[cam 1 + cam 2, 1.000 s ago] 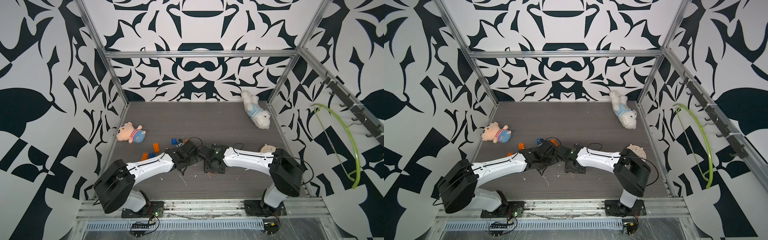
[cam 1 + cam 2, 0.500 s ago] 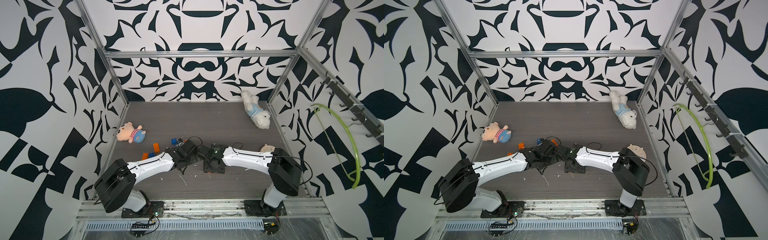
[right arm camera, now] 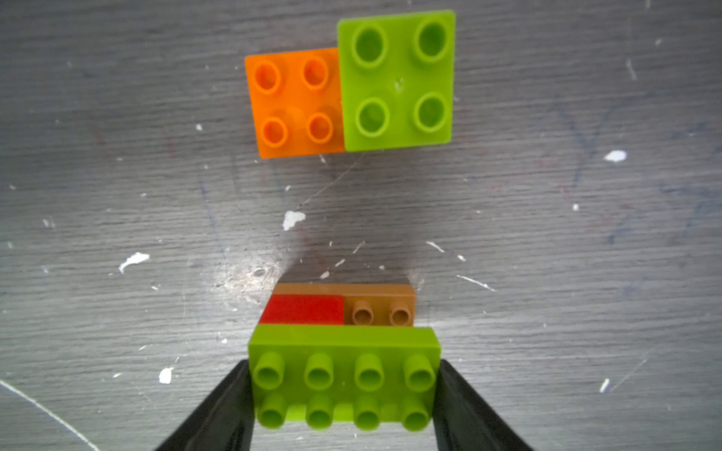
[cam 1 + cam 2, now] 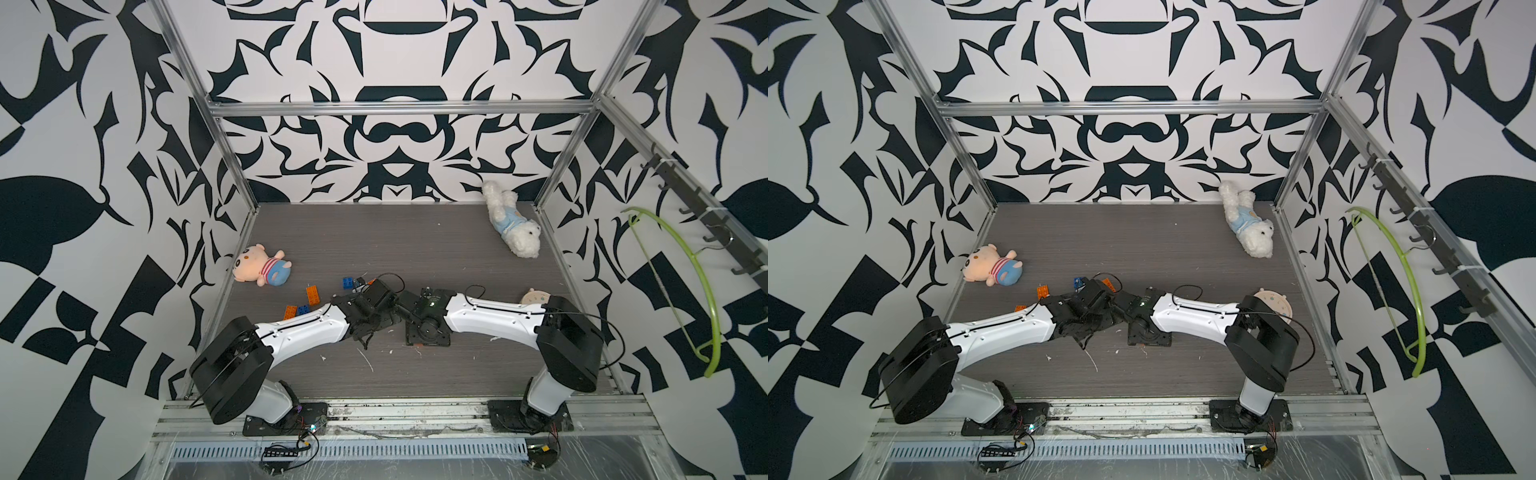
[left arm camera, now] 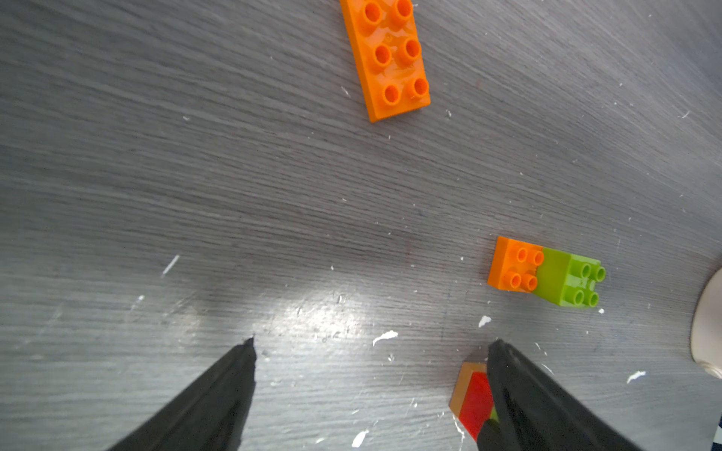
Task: Assemble the number 5 with lego
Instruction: Assemble the lego brick with the lego brick.
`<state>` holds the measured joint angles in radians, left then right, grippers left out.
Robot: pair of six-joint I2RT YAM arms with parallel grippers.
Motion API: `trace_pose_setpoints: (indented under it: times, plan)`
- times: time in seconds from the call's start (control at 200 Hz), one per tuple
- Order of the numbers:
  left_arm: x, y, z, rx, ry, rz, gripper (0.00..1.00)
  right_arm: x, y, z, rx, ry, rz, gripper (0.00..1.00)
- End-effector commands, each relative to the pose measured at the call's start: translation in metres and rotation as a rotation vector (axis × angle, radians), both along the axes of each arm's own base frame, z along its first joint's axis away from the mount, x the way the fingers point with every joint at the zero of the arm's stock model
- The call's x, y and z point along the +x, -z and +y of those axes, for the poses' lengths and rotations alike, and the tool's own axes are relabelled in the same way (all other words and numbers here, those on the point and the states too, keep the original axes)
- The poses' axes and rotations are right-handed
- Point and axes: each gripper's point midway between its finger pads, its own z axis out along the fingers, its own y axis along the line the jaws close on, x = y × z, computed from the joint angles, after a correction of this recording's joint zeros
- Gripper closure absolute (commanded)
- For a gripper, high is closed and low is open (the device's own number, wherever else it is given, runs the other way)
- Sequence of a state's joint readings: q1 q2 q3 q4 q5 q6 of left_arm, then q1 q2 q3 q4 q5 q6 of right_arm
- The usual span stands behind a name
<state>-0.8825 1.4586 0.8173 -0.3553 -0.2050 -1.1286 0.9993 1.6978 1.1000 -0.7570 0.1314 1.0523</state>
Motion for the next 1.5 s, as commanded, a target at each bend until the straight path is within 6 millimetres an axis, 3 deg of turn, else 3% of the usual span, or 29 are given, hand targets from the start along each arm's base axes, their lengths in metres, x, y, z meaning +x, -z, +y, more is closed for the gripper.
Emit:
trace_pose_setpoints:
  times: [0.0,0.37,0.735,1.075,1.495]
  plan:
    - [0.004,-0.006,-0.001,0.010,0.002,-0.004,0.01,0.004,-0.010,-0.001,0.014,-0.005,-0.038,0.25]
    - [0.004,-0.005,-0.002,0.011,0.006,-0.001,0.01,0.006,-0.017,-0.008,0.009,0.020,-0.056,0.23]
    - [0.003,-0.004,-0.002,0.013,0.008,0.006,0.01,0.003,-0.007,-0.006,0.007,0.018,-0.031,0.27]
    - [0.004,-0.003,-0.003,0.016,0.010,0.009,0.01,-0.004,0.008,-0.011,-0.019,0.019,0.009,0.37]
    - [0.004,-0.004,-0.003,0.016,0.010,0.010,0.01,-0.011,0.019,-0.020,-0.055,0.019,0.040,0.37]
